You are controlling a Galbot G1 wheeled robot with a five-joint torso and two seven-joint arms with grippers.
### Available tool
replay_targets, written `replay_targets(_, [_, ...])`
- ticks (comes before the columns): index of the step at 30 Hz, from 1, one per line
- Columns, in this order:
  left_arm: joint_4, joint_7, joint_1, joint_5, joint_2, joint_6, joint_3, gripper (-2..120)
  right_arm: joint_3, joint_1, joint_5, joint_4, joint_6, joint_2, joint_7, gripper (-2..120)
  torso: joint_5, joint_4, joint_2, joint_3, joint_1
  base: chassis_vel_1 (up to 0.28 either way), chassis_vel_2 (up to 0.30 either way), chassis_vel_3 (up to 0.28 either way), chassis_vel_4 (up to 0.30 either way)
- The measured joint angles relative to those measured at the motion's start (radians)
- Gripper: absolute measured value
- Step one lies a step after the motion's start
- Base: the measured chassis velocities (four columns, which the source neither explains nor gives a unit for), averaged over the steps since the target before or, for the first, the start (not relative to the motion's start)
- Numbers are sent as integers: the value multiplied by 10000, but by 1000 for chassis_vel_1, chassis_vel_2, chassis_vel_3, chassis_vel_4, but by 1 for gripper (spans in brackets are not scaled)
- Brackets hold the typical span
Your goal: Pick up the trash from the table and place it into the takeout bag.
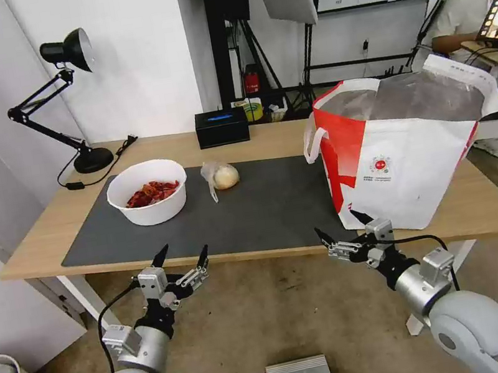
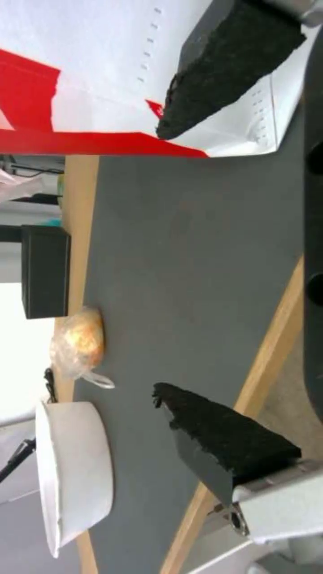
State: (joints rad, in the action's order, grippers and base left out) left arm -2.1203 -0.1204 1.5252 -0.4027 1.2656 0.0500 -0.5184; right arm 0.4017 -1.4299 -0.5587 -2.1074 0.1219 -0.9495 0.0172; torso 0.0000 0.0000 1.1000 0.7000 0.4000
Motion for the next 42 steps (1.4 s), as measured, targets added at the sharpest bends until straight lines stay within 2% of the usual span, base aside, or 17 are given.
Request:
replay_targets(18, [47, 12, 6, -43, 17, -14, -2, 100, -362, 186, 156, 331, 9, -10, 25, 100, 0, -1, 0, 0, 0, 0, 0, 0, 0])
replay_targets(25, [111, 40, -107, -93, 85, -33, 112, 100, -1161, 1583, -622, 739, 193, -110, 193, 100, 0, 0, 0, 0, 0, 0, 0, 0, 0])
replay_targets(29, [187, 64, -168, 15, 150, -34, 200, 100, -1652, 2621, -975, 1025, 509, -154, 142, 100, 0, 0, 0, 1, 0, 0, 0, 0, 0])
replay_targets(31, [188, 70, -150, 104, 205, -34, 243, 100, -2108, 3732, -1266, 1436, 738, -228, 100, 100, -1, -2, -1, 1, 0, 0, 0, 0, 0])
replay_targets(32, [188, 70, -150, 104, 205, -34, 243, 100, -2108, 3732, -1266, 1436, 738, -228, 100, 100, -1, -2, -1, 1, 0, 0, 0, 0, 0])
replay_targets(35, [139, 70, -97, 129, 201, -32, 201, 100, -2786, 5277, -1585, 2255, 1040, -589, -5, 100, -2, 2, -1, 1, 0, 0, 0, 0, 0])
replay_targets(40, [166, 88, -80, 145, 211, -23, 167, 100, -3456, 6578, -1708, 3336, 1266, -1166, -114, 100, 0, -1, -1, 1, 0, 0, 0, 0, 0])
replay_targets(42, [166, 89, -36, 179, 242, -20, 148, 100, -3867, 7403, -1685, 4150, 1381, -1619, -202, 100, -1, 1, -2, 2, 1, 0, 0, 0, 0])
